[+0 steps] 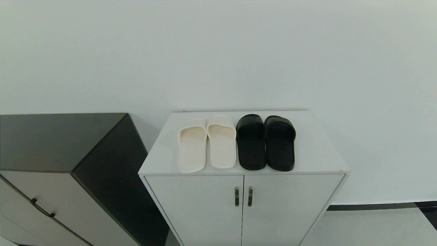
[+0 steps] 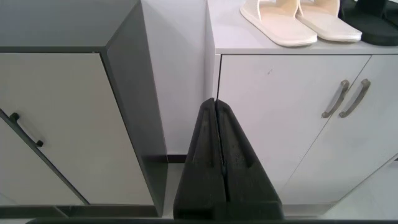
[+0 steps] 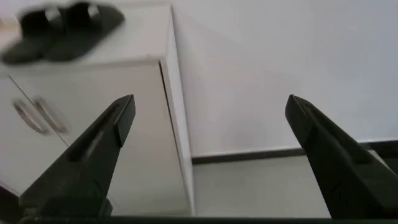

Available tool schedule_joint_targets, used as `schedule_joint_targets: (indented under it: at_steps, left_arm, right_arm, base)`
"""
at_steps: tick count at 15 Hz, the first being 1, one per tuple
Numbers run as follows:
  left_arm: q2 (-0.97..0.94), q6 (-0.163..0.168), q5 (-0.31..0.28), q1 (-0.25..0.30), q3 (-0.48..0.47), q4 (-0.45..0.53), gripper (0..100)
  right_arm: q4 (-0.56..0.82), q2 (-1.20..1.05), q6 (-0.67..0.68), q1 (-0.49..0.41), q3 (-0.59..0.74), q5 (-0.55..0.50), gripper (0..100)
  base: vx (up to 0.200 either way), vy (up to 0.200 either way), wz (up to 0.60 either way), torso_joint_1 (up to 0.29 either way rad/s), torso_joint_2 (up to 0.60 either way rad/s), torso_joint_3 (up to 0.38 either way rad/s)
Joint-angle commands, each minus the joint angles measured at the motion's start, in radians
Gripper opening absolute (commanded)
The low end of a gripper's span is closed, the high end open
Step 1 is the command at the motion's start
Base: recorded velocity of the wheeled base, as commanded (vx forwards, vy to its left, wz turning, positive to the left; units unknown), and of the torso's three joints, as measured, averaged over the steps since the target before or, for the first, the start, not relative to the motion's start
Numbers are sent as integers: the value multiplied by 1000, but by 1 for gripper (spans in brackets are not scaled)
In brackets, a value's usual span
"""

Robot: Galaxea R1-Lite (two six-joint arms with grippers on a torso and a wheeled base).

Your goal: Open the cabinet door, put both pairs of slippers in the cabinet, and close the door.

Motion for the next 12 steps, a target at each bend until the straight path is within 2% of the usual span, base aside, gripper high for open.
schedule_joint_targets:
  at_steps: [1,2,3,4,6,8,9,10,11,12]
  left_arm:
    - [0,-5,0,0,0,-1,0]
    - [0,-6,0,0,0,-1,0]
    - [0,2,-3,0,0,-1,0]
    - [0,6,-7,0,0,-1,0]
    - [0,-3,-9,0,0,0,0]
    - [0,-11,-9,0,0,-1,0]
    - [0,-9,-9,0,0,0,0]
    - [0,-8,-10,0,0,0,0]
    - [0,-8,-10,0,0,-1,0]
    - [0,-9,-10,0,0,0,0]
  right_arm:
    - [157,220,32,23,-267,74,100]
    - [188,231,-3,23,-261,105,100]
    - [262,312,-158,23,-250,244,100]
    - [237,420,-172,24,-259,301,100]
    - [93,622,-158,44,-285,309,100]
    - [27,765,-3,201,-357,289,100]
    - [24,808,61,263,-391,247,100]
    - [-10,918,236,446,-456,56,100]
    - [-34,949,285,509,-466,-12,100]
    - [-93,1035,360,655,-496,-173,100]
  base:
    - [0,0,0,0,0,0]
    - [0,0,0,0,0,0]
    - [0,0,0,0,0,0]
    - [0,0,0,0,0,0]
    - [0,0,0,0,0,0]
    - [0,0,0,0,0,0]
    - [0,0,0,0,0,0]
    - [0,0,0,0,0,0]
    - [0,0,0,0,0,0]
    - [0,0,0,0,0,0]
